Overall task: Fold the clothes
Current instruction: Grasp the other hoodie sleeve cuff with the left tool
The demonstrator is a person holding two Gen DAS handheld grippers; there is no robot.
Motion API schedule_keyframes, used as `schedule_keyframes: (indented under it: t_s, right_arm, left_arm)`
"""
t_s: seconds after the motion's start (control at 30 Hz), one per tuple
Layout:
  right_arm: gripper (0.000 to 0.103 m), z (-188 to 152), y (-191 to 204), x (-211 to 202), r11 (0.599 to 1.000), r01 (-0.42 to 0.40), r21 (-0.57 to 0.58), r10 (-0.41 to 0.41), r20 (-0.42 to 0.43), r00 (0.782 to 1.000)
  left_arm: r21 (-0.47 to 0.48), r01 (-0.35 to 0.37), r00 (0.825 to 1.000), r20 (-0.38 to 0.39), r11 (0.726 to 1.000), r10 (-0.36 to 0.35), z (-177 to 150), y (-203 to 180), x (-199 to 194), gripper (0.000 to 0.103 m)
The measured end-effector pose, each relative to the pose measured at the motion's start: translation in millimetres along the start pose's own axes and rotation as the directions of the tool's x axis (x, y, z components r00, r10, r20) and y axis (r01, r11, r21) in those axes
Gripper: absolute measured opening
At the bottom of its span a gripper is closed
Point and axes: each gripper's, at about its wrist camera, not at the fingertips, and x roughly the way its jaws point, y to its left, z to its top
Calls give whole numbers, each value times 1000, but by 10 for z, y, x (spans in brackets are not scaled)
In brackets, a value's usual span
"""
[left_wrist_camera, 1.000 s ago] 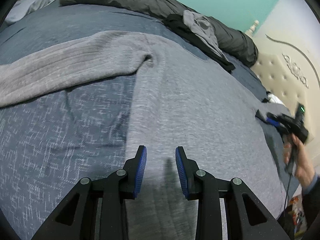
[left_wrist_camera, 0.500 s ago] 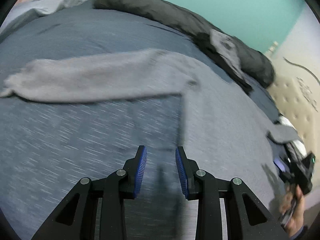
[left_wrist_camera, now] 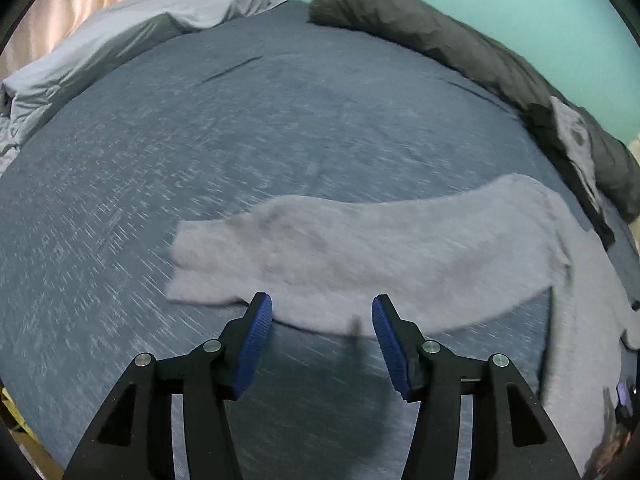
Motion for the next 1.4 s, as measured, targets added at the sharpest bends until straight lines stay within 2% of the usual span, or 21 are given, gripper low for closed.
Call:
schedule_keyframes:
  t_s: [0.27, 0.43, 0.57, 0.67, 0.7, 0.73, 0.8, 0.93, 1.07, 1.23, 1.4]
  right_arm:
    - [42, -13, 40, 102, 1000, -4, -19, 4, -8, 1000]
    - [42, -33, 65, 179, 999, 9, -39, -10, -17, 1000]
    - [42, -65, 45, 229, 999, 15, -39, -16, -32, 999]
    - [42, -72, 44, 230, 999, 14, -42, -15, -35, 999]
    - [42, -71, 47, 228, 999, 13, -45, -15, -34, 999]
    - [42, -70, 50, 225, 999, 13, -47, -15, -33, 999]
    - [42, -72, 39, 222, 999, 12, -42, -13, -34, 999]
    - [42, -79, 10, 210, 999, 15, -31, -16, -34, 999]
    - [42, -70, 22, 189, 1000, 5, -26, -6, -29, 1000]
    - [42, -76, 41, 197, 1000, 1, -29, -2, -33, 999]
    - [42, -41, 97, 212, 999, -9, -47, 8, -31, 999]
  left_arm:
    - [-38, -127, 992, -23, 991, 127, 253, 477, 328, 56]
    - [-70, -146, 989, -39, 987, 144, 240, 688, 474, 57]
    - [-130, -98, 995, -19, 987, 96, 181, 796, 486, 57]
    - [-120, -69, 998, -4, 990, 69, 147, 748, 455, 56]
    - [-108, -58, 998, -1, 992, 58, 134, 716, 447, 52]
    - [-89, -55, 998, -9, 995, 55, 121, 676, 460, 34]
    - [-44, -60, 998, -35, 997, 59, 97, 588, 501, 11]
    - [-17, -71, 997, -33, 997, 71, 150, 531, 431, 8]
    - [-4, -124, 991, 48, 992, 124, 309, 578, 168, 7]
    - [18, -169, 981, 99, 985, 167, 630, 671, -7, 7]
    - [21, -207, 972, 118, 978, 204, 979, 763, -50, 7]
